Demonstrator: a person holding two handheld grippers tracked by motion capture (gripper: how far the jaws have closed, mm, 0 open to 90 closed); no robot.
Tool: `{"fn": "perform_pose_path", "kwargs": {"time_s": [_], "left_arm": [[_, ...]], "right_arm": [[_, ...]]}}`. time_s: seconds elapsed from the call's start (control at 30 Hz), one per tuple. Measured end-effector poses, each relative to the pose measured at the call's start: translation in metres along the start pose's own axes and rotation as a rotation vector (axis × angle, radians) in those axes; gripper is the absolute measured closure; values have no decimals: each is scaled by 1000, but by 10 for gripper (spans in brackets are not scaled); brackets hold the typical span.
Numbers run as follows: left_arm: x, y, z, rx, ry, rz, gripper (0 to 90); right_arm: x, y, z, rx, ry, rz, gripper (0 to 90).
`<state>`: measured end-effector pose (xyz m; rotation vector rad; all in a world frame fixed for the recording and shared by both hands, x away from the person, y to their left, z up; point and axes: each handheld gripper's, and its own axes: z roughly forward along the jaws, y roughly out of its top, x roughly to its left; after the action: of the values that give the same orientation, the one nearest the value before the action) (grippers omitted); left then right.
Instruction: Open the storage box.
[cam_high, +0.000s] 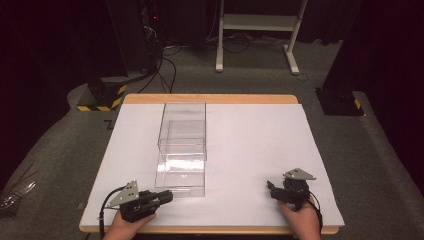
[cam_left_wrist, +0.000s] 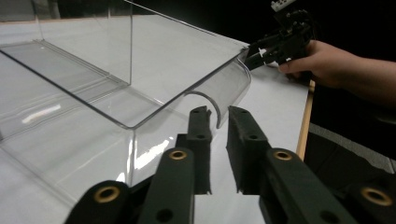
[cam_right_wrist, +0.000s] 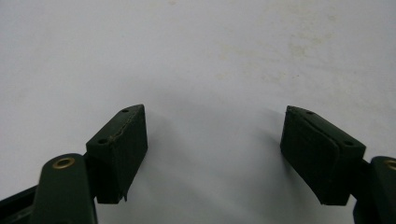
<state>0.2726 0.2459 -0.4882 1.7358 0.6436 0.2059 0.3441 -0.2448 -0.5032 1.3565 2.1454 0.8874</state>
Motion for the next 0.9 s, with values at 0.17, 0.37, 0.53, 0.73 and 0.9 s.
{"fn": "perform_pose_path", "kwargs": {"time_s": [0.17,0.37,0.53,0.73,0.9], "left_arm": [[-1,3,-9,-21,10,15,756],[-4,11,-17,-70,16,32,754],[-6,18,-23,-117,21,36,747],[-2,24,-28,-159,51,26,724],[4,25,-36,-183,93,20,715]], "right_arm": [[0,0,0,0,1,-1,232],[0,0,0,1,1,1,232],[0,0,0,1,2,2,232],[0,0,0,1,1,1,232],[0,0,0,1,1,1,232]]}}
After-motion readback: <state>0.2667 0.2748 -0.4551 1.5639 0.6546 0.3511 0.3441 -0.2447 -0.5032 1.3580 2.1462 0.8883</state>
